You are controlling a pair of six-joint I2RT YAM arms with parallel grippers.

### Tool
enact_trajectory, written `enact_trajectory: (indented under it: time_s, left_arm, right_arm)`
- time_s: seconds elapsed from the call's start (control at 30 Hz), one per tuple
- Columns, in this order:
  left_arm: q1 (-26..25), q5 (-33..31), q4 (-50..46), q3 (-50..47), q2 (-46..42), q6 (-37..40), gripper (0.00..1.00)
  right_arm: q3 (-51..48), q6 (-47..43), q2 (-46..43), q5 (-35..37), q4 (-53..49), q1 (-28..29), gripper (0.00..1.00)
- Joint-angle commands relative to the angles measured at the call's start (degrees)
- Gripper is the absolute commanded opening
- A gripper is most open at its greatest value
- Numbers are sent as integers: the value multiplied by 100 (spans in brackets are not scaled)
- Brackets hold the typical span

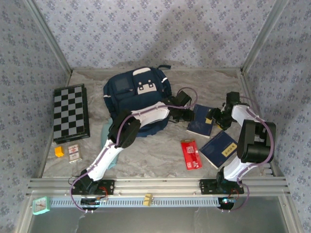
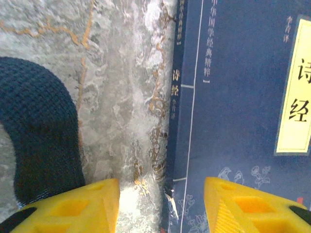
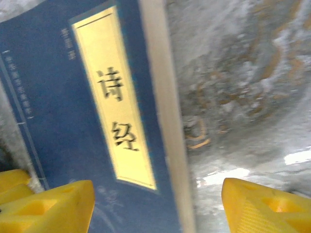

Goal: Pack the student bag
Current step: Pick up the book from the middle-right of the table.

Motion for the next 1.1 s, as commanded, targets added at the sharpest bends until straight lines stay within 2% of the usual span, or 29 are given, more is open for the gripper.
enact_trajectory:
  time_s: [0.0,0.17,0.33,0.53,0.8,0.97,1.07]
  left_arm:
    - [-56,-103,21,-128,-193,-50,50]
    - [-106,39,54,-32,-72,-75,49]
    - [-108,100,-43,88,36,-36,48]
    - [-90,2,-159,49,54,-16,46]
    - [-81,-148,-130,-124,-36,4,43]
    - [-74,-223,-132,-177,-77,28,43]
    - [-68,-199,-107,-184,-77,10,42]
  right_arm:
    - [-111,-155,122,85,-118,15,71]
    - [-182,-111,379,-479,203,161,66]
    - [-112,-123,484,-633,166,267,62]
    - [-105,-197,101,-1021,162,397,61]
    - [-10,-316,-315,-1042,-161,373,58]
    - [-58,-326,-579,-1137,-227,304,53]
    - [-118,-291,-626,-1253,-100,264,46]
